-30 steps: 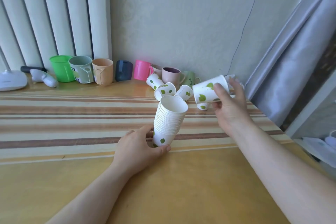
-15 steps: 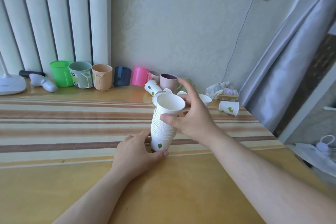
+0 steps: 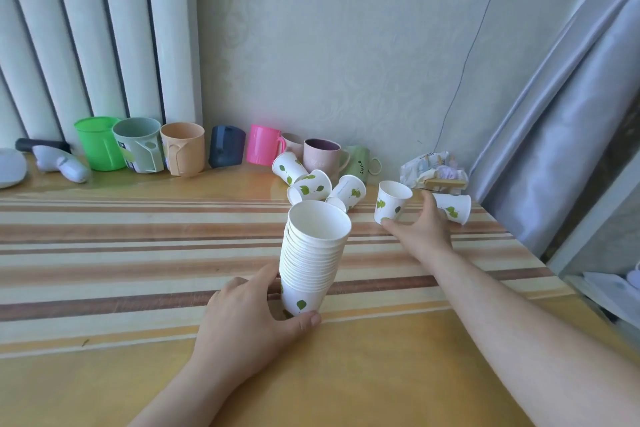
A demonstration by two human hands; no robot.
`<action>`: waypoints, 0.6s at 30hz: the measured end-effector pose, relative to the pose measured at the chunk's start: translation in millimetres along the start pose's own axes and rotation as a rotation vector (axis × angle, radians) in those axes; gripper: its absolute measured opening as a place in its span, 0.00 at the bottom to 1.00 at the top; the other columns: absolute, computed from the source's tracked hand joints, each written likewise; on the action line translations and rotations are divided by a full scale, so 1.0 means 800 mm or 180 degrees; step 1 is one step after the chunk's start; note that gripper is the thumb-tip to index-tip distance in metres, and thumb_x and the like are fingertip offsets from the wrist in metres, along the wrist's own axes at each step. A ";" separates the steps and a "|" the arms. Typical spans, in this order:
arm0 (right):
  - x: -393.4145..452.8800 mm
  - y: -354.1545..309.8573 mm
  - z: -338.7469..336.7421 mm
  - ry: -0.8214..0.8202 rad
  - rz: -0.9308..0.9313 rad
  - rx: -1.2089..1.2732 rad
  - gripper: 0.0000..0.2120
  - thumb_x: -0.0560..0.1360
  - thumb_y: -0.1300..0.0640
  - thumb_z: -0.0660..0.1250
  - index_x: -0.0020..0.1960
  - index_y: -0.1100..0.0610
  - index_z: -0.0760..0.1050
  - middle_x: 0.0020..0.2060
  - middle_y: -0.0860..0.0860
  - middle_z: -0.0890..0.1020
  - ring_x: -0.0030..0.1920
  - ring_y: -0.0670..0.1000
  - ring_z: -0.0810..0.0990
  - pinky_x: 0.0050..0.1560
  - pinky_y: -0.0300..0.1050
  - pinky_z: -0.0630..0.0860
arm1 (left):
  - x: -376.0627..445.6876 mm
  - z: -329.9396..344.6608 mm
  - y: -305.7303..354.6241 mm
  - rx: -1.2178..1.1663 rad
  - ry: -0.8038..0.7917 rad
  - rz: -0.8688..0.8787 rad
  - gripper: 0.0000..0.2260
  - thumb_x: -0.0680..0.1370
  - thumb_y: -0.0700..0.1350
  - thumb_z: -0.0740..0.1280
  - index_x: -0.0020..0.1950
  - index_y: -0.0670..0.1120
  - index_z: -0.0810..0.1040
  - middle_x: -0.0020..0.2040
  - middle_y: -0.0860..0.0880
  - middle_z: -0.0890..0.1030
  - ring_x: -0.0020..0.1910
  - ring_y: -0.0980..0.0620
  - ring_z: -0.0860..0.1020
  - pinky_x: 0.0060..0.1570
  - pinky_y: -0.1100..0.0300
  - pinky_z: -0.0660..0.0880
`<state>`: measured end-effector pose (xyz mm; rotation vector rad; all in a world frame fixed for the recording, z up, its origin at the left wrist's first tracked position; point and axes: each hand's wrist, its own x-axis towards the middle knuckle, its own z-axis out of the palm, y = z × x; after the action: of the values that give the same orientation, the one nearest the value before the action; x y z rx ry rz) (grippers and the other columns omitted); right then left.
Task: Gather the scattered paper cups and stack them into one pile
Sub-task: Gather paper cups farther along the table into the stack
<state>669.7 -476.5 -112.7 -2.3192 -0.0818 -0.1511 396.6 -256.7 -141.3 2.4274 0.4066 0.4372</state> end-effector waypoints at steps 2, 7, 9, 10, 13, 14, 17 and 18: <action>0.017 0.000 0.008 -0.0015 0.0138 -0.0388 0.58 0.57 0.27 0.77 0.81 0.42 0.58 0.72 0.57 0.71 0.75 0.63 0.69 0.68 0.59 0.73 | -0.003 -0.008 0.003 0.0022 0.0038 0.0034 0.29 0.62 0.80 0.67 0.56 0.65 0.75 0.42 0.73 0.76 0.52 0.63 0.74 0.48 0.59 0.72; 0.055 0.003 0.032 0.0067 0.0225 -0.0888 0.39 0.53 0.21 0.69 0.57 0.42 0.81 0.59 0.49 0.79 0.65 0.62 0.77 0.64 0.66 0.75 | -0.006 -0.007 0.007 0.0039 0.0046 0.0076 0.30 0.62 0.80 0.66 0.57 0.65 0.75 0.42 0.72 0.76 0.52 0.65 0.73 0.48 0.60 0.71; 0.052 -0.002 0.037 0.0093 0.0234 -0.0823 0.33 0.54 0.25 0.69 0.52 0.43 0.82 0.57 0.49 0.79 0.63 0.62 0.77 0.63 0.65 0.75 | -0.005 -0.007 0.004 0.0049 0.0029 0.0044 0.29 0.62 0.80 0.67 0.57 0.66 0.75 0.42 0.72 0.76 0.52 0.65 0.72 0.48 0.59 0.72; 0.046 -0.003 0.035 0.0100 0.0213 -0.0808 0.31 0.54 0.27 0.69 0.51 0.43 0.81 0.57 0.49 0.78 0.64 0.61 0.76 0.63 0.63 0.76 | -0.006 -0.007 0.004 0.0059 0.0008 0.0035 0.29 0.63 0.80 0.67 0.57 0.66 0.75 0.42 0.72 0.76 0.52 0.65 0.73 0.49 0.59 0.72; 0.015 -0.005 0.020 0.0065 -0.0049 -0.0486 0.29 0.59 0.29 0.72 0.53 0.44 0.79 0.59 0.50 0.77 0.67 0.59 0.75 0.64 0.60 0.76 | -0.005 -0.007 0.003 0.0057 -0.0022 0.0050 0.29 0.63 0.80 0.67 0.58 0.66 0.75 0.43 0.70 0.78 0.53 0.63 0.73 0.51 0.57 0.73; 0.000 -0.008 0.013 0.0044 -0.0224 -0.0247 0.28 0.61 0.31 0.73 0.54 0.46 0.80 0.59 0.50 0.78 0.67 0.58 0.76 0.64 0.57 0.77 | -0.005 -0.007 0.002 0.0061 -0.0032 0.0053 0.30 0.63 0.80 0.67 0.58 0.65 0.75 0.43 0.70 0.78 0.54 0.63 0.74 0.51 0.57 0.73; -0.054 -0.038 -0.015 -0.0227 -0.0667 0.0586 0.28 0.60 0.33 0.76 0.56 0.44 0.79 0.59 0.46 0.82 0.59 0.44 0.81 0.54 0.41 0.76 | -0.003 -0.005 0.002 0.0064 -0.0044 0.0057 0.29 0.63 0.79 0.67 0.58 0.65 0.75 0.44 0.71 0.78 0.53 0.61 0.74 0.50 0.56 0.72; -0.074 -0.055 -0.028 -0.0357 -0.0805 0.0842 0.28 0.60 0.32 0.75 0.57 0.43 0.78 0.59 0.44 0.83 0.58 0.38 0.81 0.53 0.39 0.75 | -0.003 -0.005 0.002 0.0058 -0.0058 0.0055 0.29 0.63 0.79 0.68 0.58 0.65 0.75 0.45 0.71 0.78 0.53 0.60 0.74 0.50 0.56 0.72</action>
<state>604.9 -463.4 -73.7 -2.0450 -0.4271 -0.1285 393.0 -257.0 -137.9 2.4524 0.3835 0.4202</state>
